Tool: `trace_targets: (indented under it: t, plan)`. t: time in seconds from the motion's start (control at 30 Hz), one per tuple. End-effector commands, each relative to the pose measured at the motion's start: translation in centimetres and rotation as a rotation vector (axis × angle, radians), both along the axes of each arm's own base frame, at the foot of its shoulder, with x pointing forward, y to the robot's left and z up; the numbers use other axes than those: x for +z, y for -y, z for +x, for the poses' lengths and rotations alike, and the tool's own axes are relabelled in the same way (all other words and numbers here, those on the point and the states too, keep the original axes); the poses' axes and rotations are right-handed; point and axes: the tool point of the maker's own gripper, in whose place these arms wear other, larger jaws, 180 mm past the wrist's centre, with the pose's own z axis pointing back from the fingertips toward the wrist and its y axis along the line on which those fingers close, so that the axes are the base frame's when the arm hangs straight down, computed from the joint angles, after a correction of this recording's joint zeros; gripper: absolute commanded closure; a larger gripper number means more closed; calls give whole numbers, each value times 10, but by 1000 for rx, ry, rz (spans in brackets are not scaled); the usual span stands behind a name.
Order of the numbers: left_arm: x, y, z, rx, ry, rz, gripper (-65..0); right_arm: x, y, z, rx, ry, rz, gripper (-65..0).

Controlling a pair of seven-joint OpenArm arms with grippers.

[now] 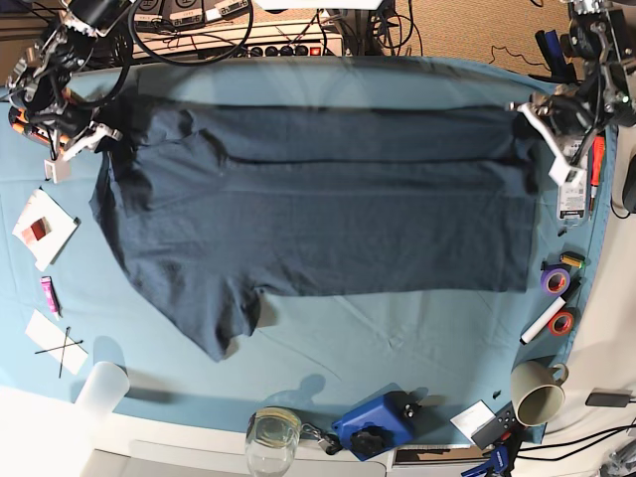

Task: Fold the T-shirt properly
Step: 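Pull the folded edge back toward the robot with both grippers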

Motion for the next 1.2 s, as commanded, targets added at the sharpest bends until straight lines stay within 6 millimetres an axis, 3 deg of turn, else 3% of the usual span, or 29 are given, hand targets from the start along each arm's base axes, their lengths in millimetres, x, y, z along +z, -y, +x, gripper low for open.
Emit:
trace_targets:
  t: [0.0, 0.43, 0.73, 0.77, 0.9, 1.03, 1.17]
  plan:
    - [3, -18, -5, 17, -17, 60, 0, 4, 7, -3, 12, -10, -32, 0]
    - [5, -17, -27, -4, -41, 0, 0, 11, 4, -43, 70, -60, -115, 0]
    - [5, -17, -27, -4, -39, -2, 0, 10, 2, -46, 88, -54, -114, 0]
    - [5, -17, -27, -8, -38, -1, -51, 10, 2, -46, 87, -54, -114, -9]
    - [6, -16, -26, -20, -31, 2, -262, 14, 4, -44, 90, -47, -118, -160]
    - [14, -15, -21, -37, -3, 17, -276, 41, 13, -29, 99, 49, -100, -160]
    - [27, -10, -11, -59, 53, 34, -276, 65, 37, -21, 54, 114, -145, -160]
